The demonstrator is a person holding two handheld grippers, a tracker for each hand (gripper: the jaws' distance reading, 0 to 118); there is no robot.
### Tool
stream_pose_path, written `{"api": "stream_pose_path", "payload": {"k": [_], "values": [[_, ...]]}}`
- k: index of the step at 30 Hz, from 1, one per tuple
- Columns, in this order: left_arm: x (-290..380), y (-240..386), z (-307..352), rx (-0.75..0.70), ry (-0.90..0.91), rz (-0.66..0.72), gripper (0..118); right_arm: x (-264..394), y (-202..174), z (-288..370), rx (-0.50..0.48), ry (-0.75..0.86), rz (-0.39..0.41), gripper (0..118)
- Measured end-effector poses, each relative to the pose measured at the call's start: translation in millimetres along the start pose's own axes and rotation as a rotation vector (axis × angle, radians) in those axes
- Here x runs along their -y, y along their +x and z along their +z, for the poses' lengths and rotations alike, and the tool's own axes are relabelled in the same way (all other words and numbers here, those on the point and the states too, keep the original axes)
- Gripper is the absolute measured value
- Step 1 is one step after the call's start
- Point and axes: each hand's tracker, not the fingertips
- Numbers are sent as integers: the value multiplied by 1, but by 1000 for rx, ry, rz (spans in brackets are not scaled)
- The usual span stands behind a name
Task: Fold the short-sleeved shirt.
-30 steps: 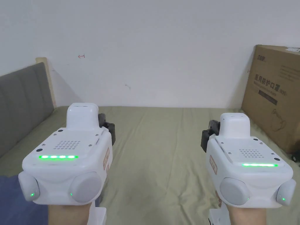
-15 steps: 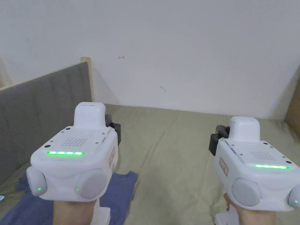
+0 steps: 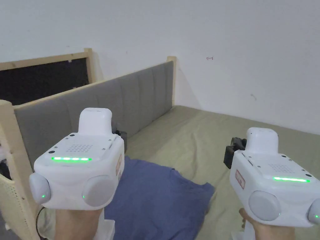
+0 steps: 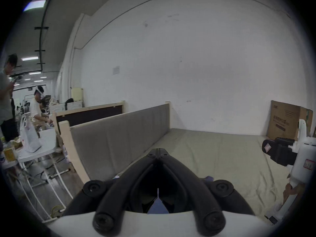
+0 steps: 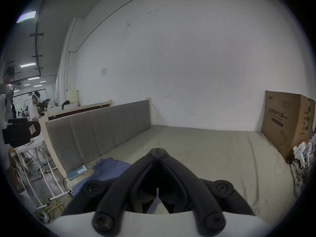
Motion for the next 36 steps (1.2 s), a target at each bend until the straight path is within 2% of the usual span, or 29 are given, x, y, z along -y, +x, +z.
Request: {"api": "stream_pose_path", "payload": {"k": [6, 8, 16, 17, 18, 19, 20, 21, 22, 27, 31, 33, 34, 36], "values": [[11, -7, -16, -20, -61, -1, 0, 8, -6, -10, -19, -35, 1, 1], [19, -3, -28, 16, -114, 15, 0, 12, -3, -14, -14, -54, 0, 1], [111, 23, -136, 117, -524, 40, 0, 45, 14, -36, 8, -182, -21, 1], [127, 28, -148, 133, -576, 29, 4, 50, 15, -41, 10, -198, -19, 1], [142, 31, -158, 143, -622, 40, 17, 56, 17, -45, 12, -217, -18, 1], [157, 35, -167, 149, -657, 61, 45, 61, 18, -49, 13, -237, -21, 1], [171, 38, -175, 153, -698, 78, 66, 66, 20, -53, 16, -253, -27, 1], [182, 41, -181, 131, -732, 94, 79, 71, 21, -58, 18, -271, -36, 1], [193, 45, -186, 129, -744, 88, 88, 75, 23, -61, 16, -286, -43, 1], [228, 66, -211, 163, -844, 27, 110, 94, 30, -79, 29, -346, -45, 1], [255, 83, -231, 181, -961, -5, 112, 106, 38, -88, 34, -390, -53, 1], [256, 85, -234, 169, -940, -28, 112, 110, 42, -90, 38, -406, -63, 1], [252, 85, -235, 165, -950, -24, 105, 111, 45, -90, 39, -410, -67, 1], [246, 83, -232, 181, -937, -29, 82, 114, 48, -92, 44, -419, -80, 1]]}}
